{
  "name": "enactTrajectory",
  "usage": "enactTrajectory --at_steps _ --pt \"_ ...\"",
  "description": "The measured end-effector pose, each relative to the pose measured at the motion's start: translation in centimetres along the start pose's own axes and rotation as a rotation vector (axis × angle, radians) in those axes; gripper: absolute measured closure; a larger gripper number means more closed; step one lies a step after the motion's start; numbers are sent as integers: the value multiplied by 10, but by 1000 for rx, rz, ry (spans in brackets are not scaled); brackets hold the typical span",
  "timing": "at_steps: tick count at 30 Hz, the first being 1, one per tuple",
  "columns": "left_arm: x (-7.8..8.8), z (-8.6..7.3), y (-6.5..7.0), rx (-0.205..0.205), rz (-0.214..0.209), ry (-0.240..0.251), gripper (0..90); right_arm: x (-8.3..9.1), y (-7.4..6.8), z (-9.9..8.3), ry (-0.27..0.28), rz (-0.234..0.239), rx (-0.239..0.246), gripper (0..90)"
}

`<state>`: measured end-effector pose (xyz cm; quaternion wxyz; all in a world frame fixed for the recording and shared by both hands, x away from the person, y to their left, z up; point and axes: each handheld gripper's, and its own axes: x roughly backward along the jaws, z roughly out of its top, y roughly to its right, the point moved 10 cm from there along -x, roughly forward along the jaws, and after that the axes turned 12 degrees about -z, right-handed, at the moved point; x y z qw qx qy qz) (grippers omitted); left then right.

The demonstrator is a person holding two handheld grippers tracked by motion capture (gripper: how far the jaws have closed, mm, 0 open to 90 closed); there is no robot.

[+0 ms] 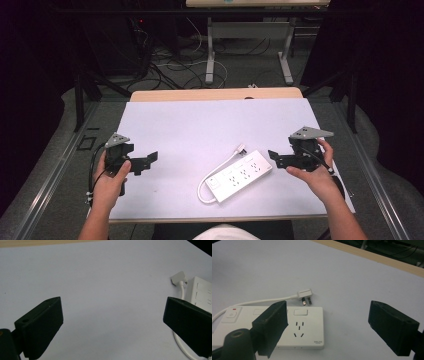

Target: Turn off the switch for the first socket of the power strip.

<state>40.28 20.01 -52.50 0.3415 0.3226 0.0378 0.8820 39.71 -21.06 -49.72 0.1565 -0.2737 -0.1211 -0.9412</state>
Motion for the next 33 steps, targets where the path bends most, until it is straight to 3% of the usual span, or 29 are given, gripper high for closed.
enactTrajectory --at_steps 3,5,6,8,20,23,33 --pt "-1 2 1 2 7 23 25 0 -5 1 -1 11 7 166" --pt "0 1 1 0 1 5 25 0 -12 2 0 29 23 187" --pt "-1 2 2 -2 7 24 25 0 -14 2 0 37 27 197" --pt "-1 1 3 -2 -5 6 25 0 -19 2 -1 48 29 211" --pt "-2 1 5 -7 -6 8 26 -2 -43 6 -19 100 43 315" --pt "-2 1 6 -6 -7 0 26 -3 -49 6 -29 106 71 316" --pt "-2 1 6 -6 -8 10 26 -6 -64 15 -36 132 93 333"
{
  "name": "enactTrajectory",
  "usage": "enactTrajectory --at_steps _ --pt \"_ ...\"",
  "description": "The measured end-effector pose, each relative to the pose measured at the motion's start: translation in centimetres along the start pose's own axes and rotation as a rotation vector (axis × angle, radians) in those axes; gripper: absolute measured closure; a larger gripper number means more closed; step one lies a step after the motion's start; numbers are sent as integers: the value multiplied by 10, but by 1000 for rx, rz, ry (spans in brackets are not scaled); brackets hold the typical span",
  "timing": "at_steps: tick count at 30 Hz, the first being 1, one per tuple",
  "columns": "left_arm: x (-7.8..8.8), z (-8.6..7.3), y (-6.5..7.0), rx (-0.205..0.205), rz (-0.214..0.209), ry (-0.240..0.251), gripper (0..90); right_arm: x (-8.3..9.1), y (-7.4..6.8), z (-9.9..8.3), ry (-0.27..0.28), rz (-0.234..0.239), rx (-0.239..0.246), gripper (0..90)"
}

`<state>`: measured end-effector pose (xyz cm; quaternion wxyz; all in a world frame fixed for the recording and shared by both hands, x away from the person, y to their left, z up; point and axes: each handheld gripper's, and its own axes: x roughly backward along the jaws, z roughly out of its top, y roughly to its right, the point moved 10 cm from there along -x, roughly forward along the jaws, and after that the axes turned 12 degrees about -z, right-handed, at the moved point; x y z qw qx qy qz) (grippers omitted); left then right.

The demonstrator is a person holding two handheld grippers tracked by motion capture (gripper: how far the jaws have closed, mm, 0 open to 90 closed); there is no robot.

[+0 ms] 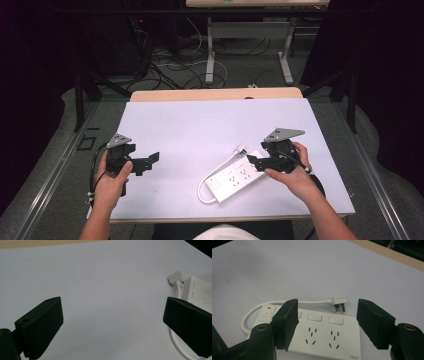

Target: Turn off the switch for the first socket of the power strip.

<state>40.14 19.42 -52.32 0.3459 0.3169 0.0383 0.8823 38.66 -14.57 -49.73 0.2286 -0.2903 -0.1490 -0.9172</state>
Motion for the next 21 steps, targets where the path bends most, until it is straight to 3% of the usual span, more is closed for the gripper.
enactTrajectory --at_steps 21 --pt "-1 -2 1 4 -13 -12 27 -25 -19 2 -65 71 22 437"
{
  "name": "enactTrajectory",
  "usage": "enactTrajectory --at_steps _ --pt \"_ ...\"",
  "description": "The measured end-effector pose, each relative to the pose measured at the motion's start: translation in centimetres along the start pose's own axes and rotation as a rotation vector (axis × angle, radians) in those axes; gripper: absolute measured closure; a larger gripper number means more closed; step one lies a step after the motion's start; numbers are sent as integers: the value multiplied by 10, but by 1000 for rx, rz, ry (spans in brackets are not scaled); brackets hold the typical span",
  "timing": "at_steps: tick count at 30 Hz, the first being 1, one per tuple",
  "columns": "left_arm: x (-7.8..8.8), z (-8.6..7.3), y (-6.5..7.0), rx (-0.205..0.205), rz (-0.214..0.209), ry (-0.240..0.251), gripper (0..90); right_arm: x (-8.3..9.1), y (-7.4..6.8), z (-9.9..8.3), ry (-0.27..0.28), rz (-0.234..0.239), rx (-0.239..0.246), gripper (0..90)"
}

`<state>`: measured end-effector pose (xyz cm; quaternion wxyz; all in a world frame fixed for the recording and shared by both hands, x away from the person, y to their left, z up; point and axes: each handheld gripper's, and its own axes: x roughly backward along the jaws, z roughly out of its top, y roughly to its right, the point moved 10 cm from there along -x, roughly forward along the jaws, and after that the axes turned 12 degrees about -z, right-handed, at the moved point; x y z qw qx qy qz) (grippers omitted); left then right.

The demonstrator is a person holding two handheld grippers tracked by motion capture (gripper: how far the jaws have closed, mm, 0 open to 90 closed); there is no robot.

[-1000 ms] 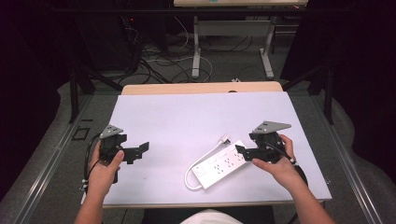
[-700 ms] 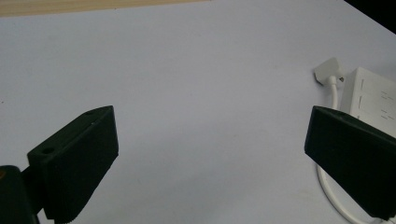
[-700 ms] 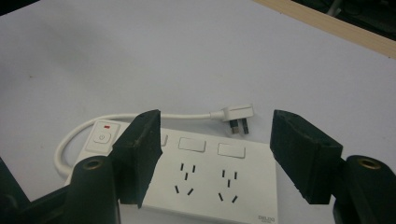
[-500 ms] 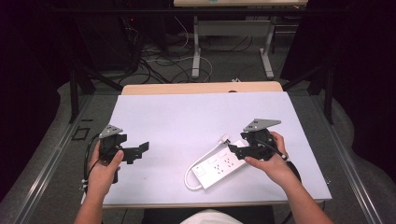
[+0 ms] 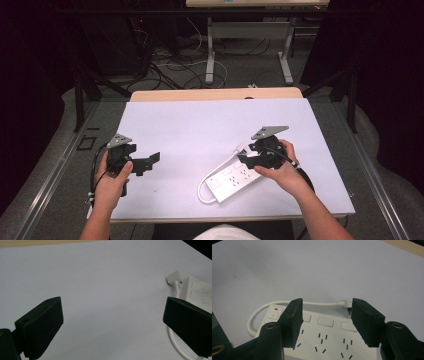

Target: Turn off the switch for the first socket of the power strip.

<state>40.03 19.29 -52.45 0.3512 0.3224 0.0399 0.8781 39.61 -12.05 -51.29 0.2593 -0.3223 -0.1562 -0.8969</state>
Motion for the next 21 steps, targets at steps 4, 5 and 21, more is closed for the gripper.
enactTrajectory --at_steps 4,5,21 --pt "-1 0 1 6 -4 1 27 -5 -3 -1 -15 1 0 456" --pt "-2 1 0 -2 6 17 27 -5 -3 -1 -15 1 0 456" --pt "-3 0 -1 -6 8 13 27 -27 -18 -12 -73 20 24 567"
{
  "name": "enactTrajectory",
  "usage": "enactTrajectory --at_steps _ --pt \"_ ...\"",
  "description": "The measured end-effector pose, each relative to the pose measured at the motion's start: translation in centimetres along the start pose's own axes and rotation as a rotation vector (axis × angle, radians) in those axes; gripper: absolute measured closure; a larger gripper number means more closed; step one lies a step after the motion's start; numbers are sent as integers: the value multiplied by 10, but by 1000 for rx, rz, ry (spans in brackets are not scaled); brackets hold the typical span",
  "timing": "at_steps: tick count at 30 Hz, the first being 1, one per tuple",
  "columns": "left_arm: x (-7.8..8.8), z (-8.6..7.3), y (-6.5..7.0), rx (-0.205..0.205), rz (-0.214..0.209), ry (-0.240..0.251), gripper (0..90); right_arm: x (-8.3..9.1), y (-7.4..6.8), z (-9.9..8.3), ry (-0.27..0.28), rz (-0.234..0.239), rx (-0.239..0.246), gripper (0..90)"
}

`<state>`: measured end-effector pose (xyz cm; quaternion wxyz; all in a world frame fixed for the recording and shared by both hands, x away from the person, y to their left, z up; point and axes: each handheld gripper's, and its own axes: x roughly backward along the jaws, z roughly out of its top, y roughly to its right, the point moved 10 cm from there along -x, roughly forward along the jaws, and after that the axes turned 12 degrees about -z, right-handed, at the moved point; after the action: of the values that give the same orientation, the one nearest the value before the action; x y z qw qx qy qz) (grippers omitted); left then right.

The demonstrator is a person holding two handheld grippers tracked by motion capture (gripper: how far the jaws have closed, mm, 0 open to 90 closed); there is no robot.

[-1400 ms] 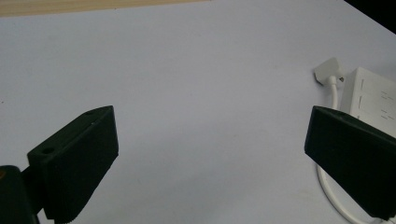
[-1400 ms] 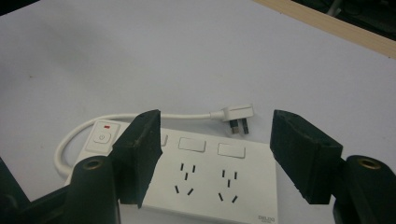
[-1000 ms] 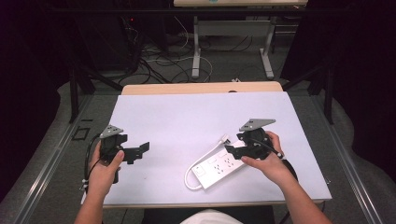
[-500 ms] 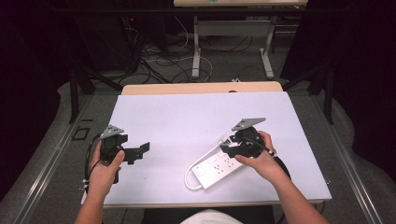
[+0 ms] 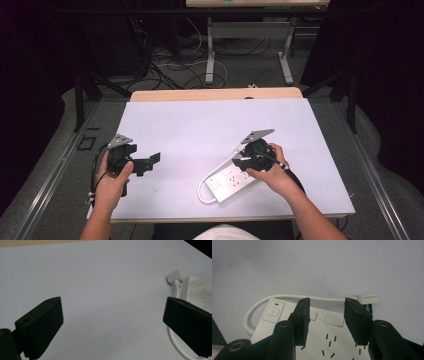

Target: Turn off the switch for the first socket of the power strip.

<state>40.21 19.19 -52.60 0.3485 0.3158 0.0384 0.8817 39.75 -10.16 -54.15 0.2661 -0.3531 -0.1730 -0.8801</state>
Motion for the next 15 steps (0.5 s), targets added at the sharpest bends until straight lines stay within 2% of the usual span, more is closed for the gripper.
enactTrajectory --at_steps 1,3,5,6,7,10,11,13,15 --pt "0 0 0 3 0 1 27 -4 -2 -1 -1 0 21 583" --pt "0 0 0 3 0 1 28 -7 -5 -4 -19 9 24 595" --pt "0 0 0 3 0 1 28 -9 -6 -6 -34 15 50 611" --pt "0 0 0 3 0 1 28 -9 -6 -6 -34 15 50 611" --pt "0 0 0 3 0 0 28 -11 -8 -6 -27 4 29 617" --pt "0 0 0 3 -2 0 28 -14 -10 -9 -41 13 28 632" --pt "0 0 0 2 -2 -1 28 -16 -10 -9 -36 18 50 647" --pt "-1 0 0 3 -2 0 29 -18 -12 -10 -41 17 35 664" --pt "0 -1 0 5 0 -2 28 -21 -13 -11 -39 22 55 690"
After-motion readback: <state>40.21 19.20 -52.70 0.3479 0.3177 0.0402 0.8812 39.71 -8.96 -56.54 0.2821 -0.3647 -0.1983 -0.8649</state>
